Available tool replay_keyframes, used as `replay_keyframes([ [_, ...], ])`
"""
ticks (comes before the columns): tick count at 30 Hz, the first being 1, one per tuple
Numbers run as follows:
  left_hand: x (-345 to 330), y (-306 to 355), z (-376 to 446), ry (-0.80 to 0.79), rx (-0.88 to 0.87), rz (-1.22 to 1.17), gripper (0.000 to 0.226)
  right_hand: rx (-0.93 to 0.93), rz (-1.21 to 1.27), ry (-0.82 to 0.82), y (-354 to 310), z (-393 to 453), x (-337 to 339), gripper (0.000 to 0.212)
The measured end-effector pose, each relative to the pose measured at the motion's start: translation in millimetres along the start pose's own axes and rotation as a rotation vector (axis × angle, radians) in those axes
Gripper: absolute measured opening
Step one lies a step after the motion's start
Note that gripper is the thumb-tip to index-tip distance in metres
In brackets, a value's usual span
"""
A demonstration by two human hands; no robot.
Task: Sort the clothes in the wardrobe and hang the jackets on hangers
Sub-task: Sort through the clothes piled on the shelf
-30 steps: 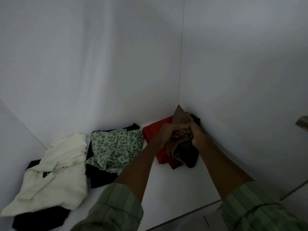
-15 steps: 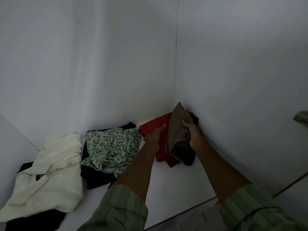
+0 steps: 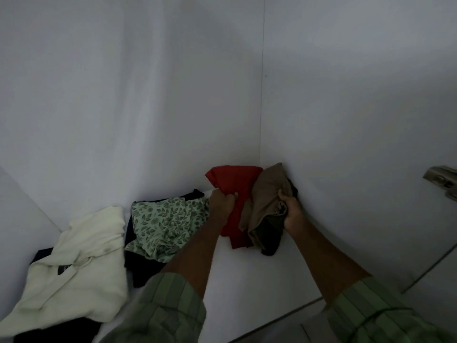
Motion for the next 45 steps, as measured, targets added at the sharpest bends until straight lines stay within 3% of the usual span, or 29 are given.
replay_keyframes([
  [4,60,43,18,0.165,-0.092,0.197,0.016,-0.038,0.074,-0.019,-1,-7,-9,0.048],
  [6,92,56,31,0.238,-0.099,0.224,0.035,-0.024,0.078,-0.001,1,-2,-11,0.047],
  [9,126,70,35,0.285,-0.142,0.208,0.033,0.004,0.027,0.063,-2,1,-27,0.045],
  [11,140,75,33,0.317,-0.189,0.188,0.029,0.093,0.03,0.112,-10,-5,-49,0.042],
  [13,147,75,28,0.351,-0.223,0.171,0.022,0.296,-0.032,0.228,-16,0,-75,0.042],
  [15,151,74,23,0.385,-0.259,0.142,0.017,0.407,-0.276,0.256,-14,-1,-107,0.063],
  [18,156,73,18,0.428,-0.272,0.053,0.023,0.1,-0.725,-0.012,17,12,-125,0.112],
  [19,158,72,18,0.433,-0.254,0.003,0.025,-0.047,-0.76,-0.135,28,11,-122,0.109],
  [21,162,67,23,0.427,-0.21,-0.111,0.03,-0.188,-0.774,-0.261,46,11,-110,0.081],
  [23,164,65,27,0.365,-0.191,-0.269,0.02,-0.138,-0.749,-0.231,47,-5,-106,0.061],
  [25,159,64,23,0.282,-0.157,-0.438,0.013,-0.103,-0.545,-0.194,38,-7,-105,0.043],
  [28,136,57,14,0.166,-0.06,-0.589,0.022,-0.144,-0.238,-0.184,4,-5,-107,0.063],
  [30,111,47,13,0.121,0.014,-0.642,0.032,-0.12,-0.23,-0.168,-30,-3,-111,0.059],
  [32,82,37,15,0.091,0.071,-0.664,0.039,-0.058,-0.344,-0.176,-63,1,-113,0.047],
  [34,53,26,21,0.03,0.142,-0.67,0.041,0.038,-0.664,-0.187,-88,3,-115,0.047],
  [38,9,-12,40,-0.233,0.385,-0.474,0.071,0.481,-1.53,0.083,-80,2,-103,0.084],
  [40,-7,-32,41,-0.278,0.415,-0.298,0.08,0.581,-1.808,-0.044,-40,1,-92,0.093],
  [42,-17,-45,46,-0.227,0.308,-0.18,0.074,0.54,-1.915,-0.193,7,3,-75,0.075],
  [45,-15,-55,55,-0.205,0.221,-0.137,0.08,0.618,-1.871,-0.074,47,2,-54,0.072],
])
Point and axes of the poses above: each hand's wrist, its own z-axis towards the middle knuckle, its own x-axis out of the back of the hand, y = z × x, the point moved 1 cm from there along z, towards the middle knuckle, and after that the axes turned 4 degrees about -z, right-handed, at the moved point
